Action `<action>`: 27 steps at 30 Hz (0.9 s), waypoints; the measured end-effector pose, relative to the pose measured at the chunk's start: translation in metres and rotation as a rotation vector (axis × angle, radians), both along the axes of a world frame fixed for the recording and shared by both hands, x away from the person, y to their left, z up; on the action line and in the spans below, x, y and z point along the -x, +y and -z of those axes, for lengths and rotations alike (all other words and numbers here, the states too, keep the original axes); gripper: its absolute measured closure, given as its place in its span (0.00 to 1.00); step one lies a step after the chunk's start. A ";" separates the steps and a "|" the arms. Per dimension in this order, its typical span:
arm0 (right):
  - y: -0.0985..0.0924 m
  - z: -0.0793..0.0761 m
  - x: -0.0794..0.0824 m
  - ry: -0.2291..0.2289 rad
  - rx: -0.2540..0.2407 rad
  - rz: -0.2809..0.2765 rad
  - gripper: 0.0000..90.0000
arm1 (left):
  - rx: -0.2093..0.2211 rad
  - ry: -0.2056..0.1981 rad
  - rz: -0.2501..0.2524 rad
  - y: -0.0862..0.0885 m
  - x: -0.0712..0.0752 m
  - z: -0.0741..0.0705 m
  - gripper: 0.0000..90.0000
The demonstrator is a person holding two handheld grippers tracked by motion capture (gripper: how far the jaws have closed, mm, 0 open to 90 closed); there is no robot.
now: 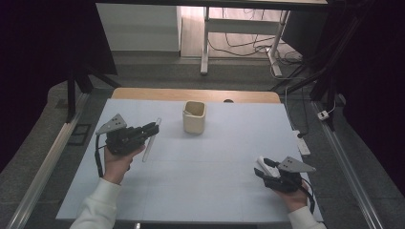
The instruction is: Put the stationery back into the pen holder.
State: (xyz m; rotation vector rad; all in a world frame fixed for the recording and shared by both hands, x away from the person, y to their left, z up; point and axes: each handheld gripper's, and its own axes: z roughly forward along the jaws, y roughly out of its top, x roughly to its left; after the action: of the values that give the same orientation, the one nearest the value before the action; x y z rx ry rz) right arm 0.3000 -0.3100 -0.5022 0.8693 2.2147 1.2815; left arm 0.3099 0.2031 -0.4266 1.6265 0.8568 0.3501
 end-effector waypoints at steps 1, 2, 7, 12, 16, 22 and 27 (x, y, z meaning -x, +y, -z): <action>0.000 0.000 0.000 0.001 0.002 0.001 0.48 | 0.003 -0.004 0.000 -0.001 -0.001 -0.001 0.87; 0.000 0.000 0.000 0.002 0.002 0.001 0.48 | 0.003 -0.010 -0.001 -0.002 -0.003 -0.002 0.87; 0.000 0.000 0.000 0.003 0.001 0.000 0.48 | 0.000 -0.008 0.007 -0.009 -0.013 -0.009 0.87; 0.000 0.000 0.000 0.001 -0.001 0.000 0.47 | 0.007 -0.009 0.013 -0.014 -0.023 -0.016 0.87; 0.000 0.000 0.000 0.003 0.001 -0.003 0.47 | 0.007 0.000 0.019 -0.019 -0.030 -0.021 0.87; 0.000 0.000 0.000 0.006 0.001 -0.002 0.47 | 0.005 0.005 0.018 -0.025 -0.040 -0.025 0.87; 0.000 0.001 0.000 0.006 0.001 -0.002 0.47 | 0.011 0.011 0.013 -0.029 -0.048 -0.027 0.87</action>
State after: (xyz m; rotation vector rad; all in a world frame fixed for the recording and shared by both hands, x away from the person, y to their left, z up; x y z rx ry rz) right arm 0.3004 -0.3096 -0.5033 0.8721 2.2212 1.2801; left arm 0.3579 0.1742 -0.4001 1.6243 0.8542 0.3271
